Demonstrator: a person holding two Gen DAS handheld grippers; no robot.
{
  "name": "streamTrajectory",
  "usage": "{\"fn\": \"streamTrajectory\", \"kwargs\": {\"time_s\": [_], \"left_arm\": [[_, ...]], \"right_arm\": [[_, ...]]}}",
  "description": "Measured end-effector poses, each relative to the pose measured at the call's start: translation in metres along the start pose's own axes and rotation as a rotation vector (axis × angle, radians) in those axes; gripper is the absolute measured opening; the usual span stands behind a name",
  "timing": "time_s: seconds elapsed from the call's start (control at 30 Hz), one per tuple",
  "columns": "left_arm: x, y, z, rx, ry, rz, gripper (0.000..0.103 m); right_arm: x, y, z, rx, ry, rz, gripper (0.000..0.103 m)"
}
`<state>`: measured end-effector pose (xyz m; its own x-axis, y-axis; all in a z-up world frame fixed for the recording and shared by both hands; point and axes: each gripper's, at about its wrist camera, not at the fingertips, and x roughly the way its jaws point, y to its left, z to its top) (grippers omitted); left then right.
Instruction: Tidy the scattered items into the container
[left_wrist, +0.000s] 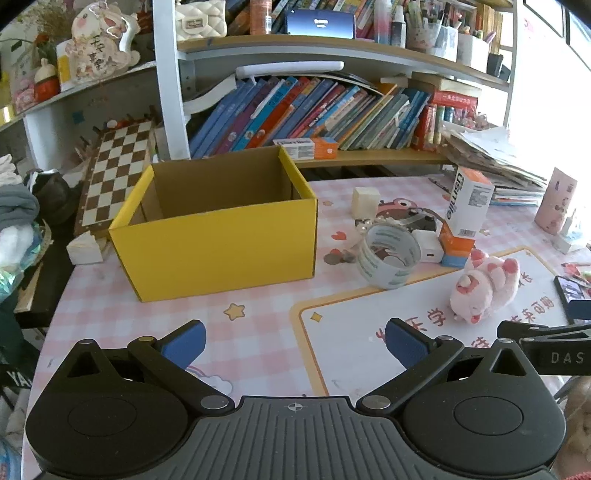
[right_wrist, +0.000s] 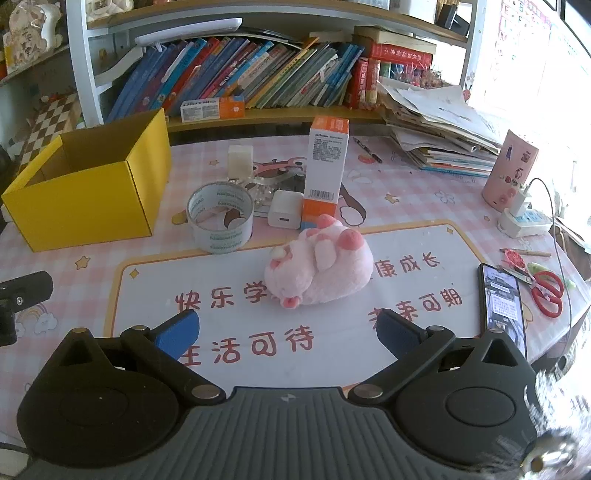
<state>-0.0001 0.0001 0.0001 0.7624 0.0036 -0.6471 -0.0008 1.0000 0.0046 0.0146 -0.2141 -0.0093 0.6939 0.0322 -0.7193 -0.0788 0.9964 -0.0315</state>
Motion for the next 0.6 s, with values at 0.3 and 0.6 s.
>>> {"fn": "streamTrajectory", "kwargs": {"time_s": [0.3,0.6], "left_arm": [[0.001,-0.004,-0.003,0.006,0.022,0.011,0.103],[0.001,0.006,-0.003,-0.016,0.035,0.001,0.103]], "right_arm": [[-0.001,-0.002,0.001,0.004,0.003,0.009,0.103],[-0.002,-0.001,-0.001,0.004,-0.002,0.006,0.103]]}}
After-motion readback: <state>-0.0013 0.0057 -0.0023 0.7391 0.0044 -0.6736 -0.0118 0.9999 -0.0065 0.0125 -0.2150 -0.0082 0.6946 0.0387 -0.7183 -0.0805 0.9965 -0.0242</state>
